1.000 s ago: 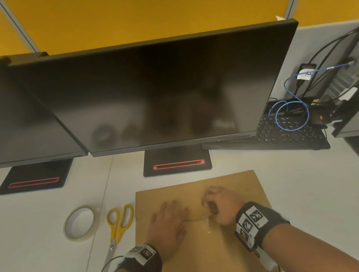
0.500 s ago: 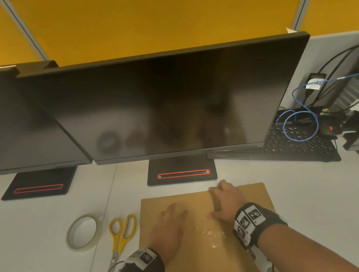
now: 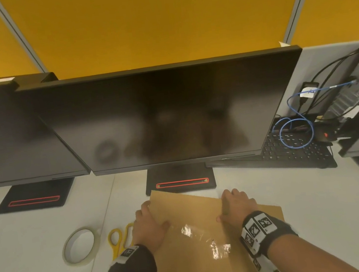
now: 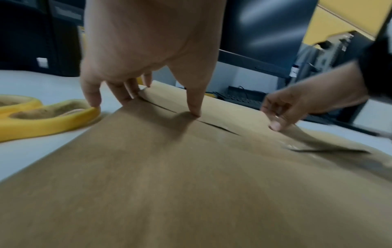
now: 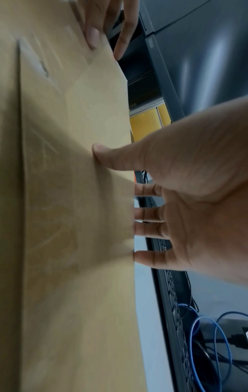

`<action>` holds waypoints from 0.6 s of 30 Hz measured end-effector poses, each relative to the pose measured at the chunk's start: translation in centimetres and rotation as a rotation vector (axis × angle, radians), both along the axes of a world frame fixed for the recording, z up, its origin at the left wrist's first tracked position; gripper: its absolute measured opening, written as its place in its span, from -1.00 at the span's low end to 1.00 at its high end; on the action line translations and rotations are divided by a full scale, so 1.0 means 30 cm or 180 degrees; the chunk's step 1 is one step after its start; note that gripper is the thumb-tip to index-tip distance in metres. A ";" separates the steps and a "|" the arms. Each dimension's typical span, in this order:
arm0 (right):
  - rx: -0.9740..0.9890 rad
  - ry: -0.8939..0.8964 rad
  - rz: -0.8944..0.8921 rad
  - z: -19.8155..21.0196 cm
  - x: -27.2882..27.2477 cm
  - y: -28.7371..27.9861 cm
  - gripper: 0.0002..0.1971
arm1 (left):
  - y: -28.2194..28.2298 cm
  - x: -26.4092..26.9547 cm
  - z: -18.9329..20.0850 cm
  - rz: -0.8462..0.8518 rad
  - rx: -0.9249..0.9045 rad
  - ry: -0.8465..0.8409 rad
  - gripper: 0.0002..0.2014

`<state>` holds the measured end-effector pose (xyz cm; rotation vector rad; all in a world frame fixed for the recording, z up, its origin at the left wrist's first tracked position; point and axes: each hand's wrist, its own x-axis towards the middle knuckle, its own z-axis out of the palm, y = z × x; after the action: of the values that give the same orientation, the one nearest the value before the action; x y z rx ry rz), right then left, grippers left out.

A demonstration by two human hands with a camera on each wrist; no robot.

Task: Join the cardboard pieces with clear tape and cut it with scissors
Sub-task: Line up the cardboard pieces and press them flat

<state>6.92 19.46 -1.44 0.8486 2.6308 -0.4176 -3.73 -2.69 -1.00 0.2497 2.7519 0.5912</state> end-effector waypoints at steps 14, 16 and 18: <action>-0.0095 -0.0271 -0.0341 0.024 0.066 0.002 -0.45 | 0.129 0.162 -0.024 -0.2014 -0.0905 -0.0028 -0.15; -0.0037 -0.0348 -0.0261 0.030 0.070 0.001 -0.44 | 0.128 0.196 -0.032 -0.2183 -0.1052 -0.0232 0.02; -0.0015 -0.0323 -0.0137 0.030 0.074 -0.001 -0.43 | 0.126 0.200 -0.028 -0.2322 -0.1121 -0.0284 0.07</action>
<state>9.15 19.42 -0.52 0.9023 2.5217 -0.3813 2.28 1.08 -1.84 1.0362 2.3679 -0.0728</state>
